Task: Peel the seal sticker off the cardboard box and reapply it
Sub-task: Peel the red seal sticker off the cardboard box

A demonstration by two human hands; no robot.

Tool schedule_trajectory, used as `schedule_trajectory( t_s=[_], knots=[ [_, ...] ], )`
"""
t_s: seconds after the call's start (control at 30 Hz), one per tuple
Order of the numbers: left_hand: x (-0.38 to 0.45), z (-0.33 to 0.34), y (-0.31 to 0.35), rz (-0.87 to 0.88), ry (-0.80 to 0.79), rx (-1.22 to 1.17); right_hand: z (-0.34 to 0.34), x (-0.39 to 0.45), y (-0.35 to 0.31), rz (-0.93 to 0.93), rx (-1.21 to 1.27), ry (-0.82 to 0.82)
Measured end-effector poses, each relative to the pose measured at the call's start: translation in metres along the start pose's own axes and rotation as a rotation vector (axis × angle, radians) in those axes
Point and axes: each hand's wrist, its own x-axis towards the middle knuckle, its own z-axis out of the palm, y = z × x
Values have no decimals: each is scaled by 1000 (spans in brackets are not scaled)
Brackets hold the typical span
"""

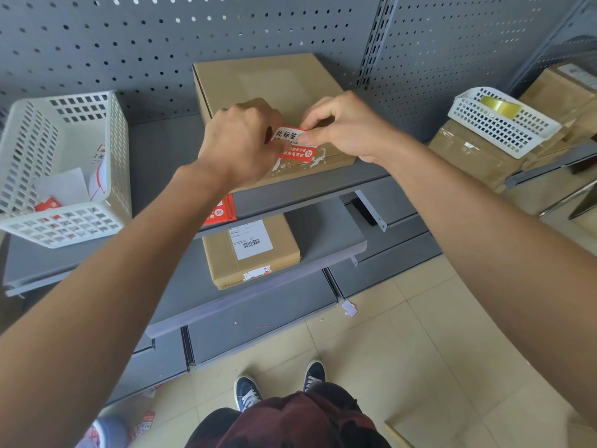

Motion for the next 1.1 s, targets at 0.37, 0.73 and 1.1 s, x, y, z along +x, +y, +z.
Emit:
schedule_trajectory(
  t_s=[0.37, 0.73, 1.1],
  knots=[
    [-4, -2, -6, -34, -3, -97, -8, -6, -1, 39, 94, -35],
    [-5, -9, -4, -116, -45, -281, -6, -4, 4, -7, 122, 10],
    [-5, -7, -6, -243, 10, -554, -9, -11, 14, -27, 224, 81]
  ],
)
